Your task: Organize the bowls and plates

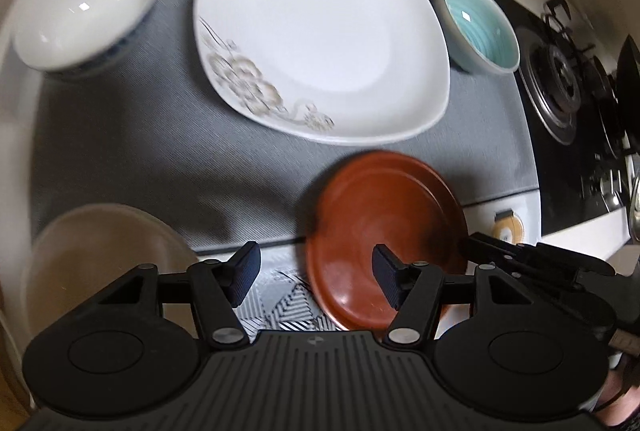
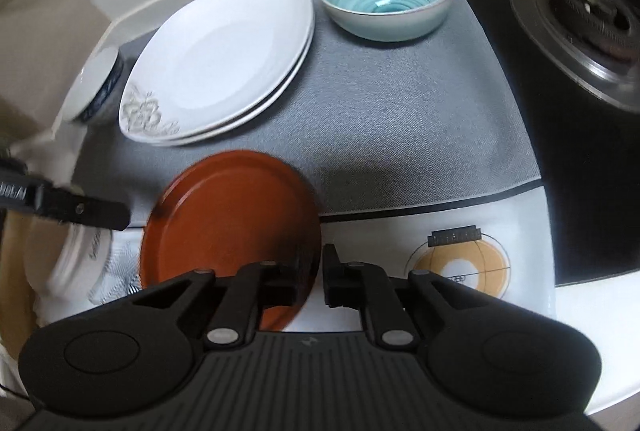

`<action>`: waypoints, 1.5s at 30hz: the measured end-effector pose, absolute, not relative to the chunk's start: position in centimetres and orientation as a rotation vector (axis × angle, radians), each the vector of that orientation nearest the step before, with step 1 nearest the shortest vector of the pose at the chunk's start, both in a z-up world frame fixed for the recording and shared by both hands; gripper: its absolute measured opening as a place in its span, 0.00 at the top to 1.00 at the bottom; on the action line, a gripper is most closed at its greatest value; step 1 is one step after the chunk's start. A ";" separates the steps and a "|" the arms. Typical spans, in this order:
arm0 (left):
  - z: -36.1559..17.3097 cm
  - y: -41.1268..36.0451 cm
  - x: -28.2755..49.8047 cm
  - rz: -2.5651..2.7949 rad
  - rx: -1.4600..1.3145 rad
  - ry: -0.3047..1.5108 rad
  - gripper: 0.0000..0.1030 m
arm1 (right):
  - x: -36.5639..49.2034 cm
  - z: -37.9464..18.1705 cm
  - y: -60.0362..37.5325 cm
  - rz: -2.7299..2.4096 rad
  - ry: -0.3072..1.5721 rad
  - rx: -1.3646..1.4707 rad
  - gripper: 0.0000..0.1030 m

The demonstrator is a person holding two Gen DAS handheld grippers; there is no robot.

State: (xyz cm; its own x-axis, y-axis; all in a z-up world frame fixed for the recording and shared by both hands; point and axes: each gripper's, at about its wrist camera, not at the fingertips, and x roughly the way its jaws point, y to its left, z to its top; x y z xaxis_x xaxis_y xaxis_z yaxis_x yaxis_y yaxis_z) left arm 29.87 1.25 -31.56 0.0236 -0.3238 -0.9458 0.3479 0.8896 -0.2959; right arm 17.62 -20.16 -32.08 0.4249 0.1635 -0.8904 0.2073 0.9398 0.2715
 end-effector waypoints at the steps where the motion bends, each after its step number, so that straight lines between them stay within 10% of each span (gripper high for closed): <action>1: -31.9 1.0 29.8 -0.525 0.021 1.466 0.35 | 17.6 -32.2 -20.2 -0.023 1.134 0.374 0.87; 6: -33.8 0.2 29.7 -0.517 0.050 1.481 0.34 | 17.1 -33.0 -20.6 -0.040 1.101 0.477 0.45; 10: -34.0 -0.5 29.5 -0.545 0.060 1.492 0.41 | 17.0 -33.1 -19.9 -0.017 1.106 0.457 0.43; 14: -34.4 -1.0 29.3 -0.527 0.099 1.492 0.59 | 17.3 -33.0 -19.3 -0.026 1.113 0.410 0.44; 21: -35.2 -1.4 29.1 -0.512 0.110 1.453 0.83 | 17.2 -33.1 -18.7 -0.057 1.104 0.246 0.89; 45: -24.0 2.5 27.9 -0.490 -0.033 1.304 0.90 | 16.0 -22.2 -17.1 -0.057 0.941 0.319 0.87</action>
State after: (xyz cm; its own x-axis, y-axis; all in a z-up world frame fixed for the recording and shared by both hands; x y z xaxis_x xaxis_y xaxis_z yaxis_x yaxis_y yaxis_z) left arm 27.94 2.52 -24.01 0.1768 -0.3639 -0.9145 0.3279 0.8978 -0.2939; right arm 15.99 -17.09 -22.18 0.5908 0.0897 -0.8018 0.1865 0.9517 0.2439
